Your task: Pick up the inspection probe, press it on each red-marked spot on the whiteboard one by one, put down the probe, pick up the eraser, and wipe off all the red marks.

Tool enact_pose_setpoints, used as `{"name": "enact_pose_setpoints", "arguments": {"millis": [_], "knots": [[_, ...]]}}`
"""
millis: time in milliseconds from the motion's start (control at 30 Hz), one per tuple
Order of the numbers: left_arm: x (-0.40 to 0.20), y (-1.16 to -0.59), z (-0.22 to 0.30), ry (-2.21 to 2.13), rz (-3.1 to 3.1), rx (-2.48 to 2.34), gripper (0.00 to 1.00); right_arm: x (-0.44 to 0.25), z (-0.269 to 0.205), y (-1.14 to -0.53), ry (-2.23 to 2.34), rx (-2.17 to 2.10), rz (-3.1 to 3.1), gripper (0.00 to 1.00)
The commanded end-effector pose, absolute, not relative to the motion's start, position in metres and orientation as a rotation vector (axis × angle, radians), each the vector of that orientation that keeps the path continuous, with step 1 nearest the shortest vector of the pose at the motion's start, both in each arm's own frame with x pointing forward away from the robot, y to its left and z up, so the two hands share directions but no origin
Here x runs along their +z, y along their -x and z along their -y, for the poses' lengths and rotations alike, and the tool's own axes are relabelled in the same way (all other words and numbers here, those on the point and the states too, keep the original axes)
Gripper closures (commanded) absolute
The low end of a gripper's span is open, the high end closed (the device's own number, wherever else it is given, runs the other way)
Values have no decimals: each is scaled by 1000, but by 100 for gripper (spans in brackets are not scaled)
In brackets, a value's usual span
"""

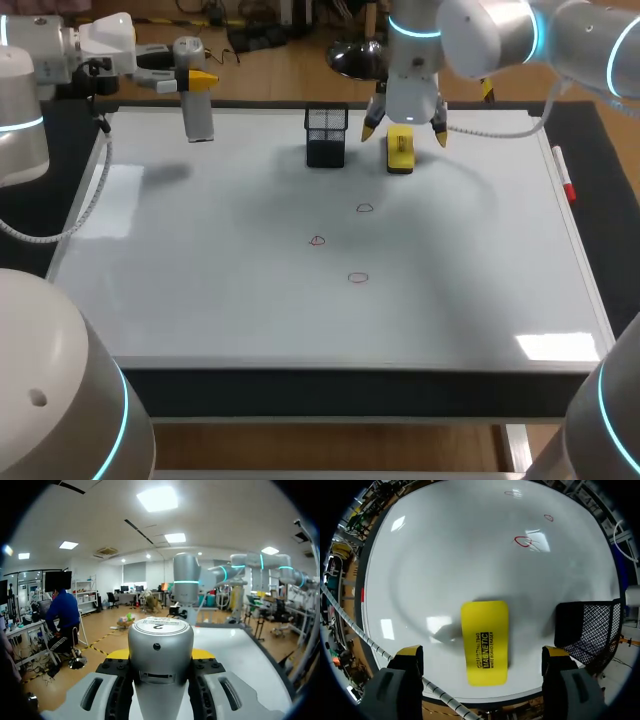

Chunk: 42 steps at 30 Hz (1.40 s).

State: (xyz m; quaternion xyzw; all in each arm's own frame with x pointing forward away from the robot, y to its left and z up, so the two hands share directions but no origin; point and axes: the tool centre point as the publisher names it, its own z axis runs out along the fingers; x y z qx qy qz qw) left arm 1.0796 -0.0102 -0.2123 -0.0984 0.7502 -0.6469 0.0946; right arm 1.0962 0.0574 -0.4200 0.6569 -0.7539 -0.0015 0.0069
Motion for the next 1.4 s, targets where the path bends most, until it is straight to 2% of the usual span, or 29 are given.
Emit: {"name": "enact_pose_setpoints", "arguments": {"millis": [33, 67, 100, 133, 600, 1400], "knots": [[-212, -1079, 10, 291, -2222, -1919, 100, -421, -58, -1101, -2059, -9, 2345, 57], [-212, -1079, 10, 291, -2222, -1919, 100, -421, -58, -1100, -2069, -14, 2343, 74], [-212, -1079, 10, 291, -2222, -1919, 100, -422, -58, -1100, -2071, -14, 2342, 95], [-212, -1079, 10, 291, -2222, -1919, 100, -422, -58, -1100, -2071, -16, 2342, 100], [-212, -1079, 10, 291, -2222, -1919, 100, -392, -31, -1092, -1911, 7, 2508, 100], [-212, -1079, 10, 291, -2222, -1919, 100, -364, 122, -1008, -1263, 39, 2901, 100]]}}
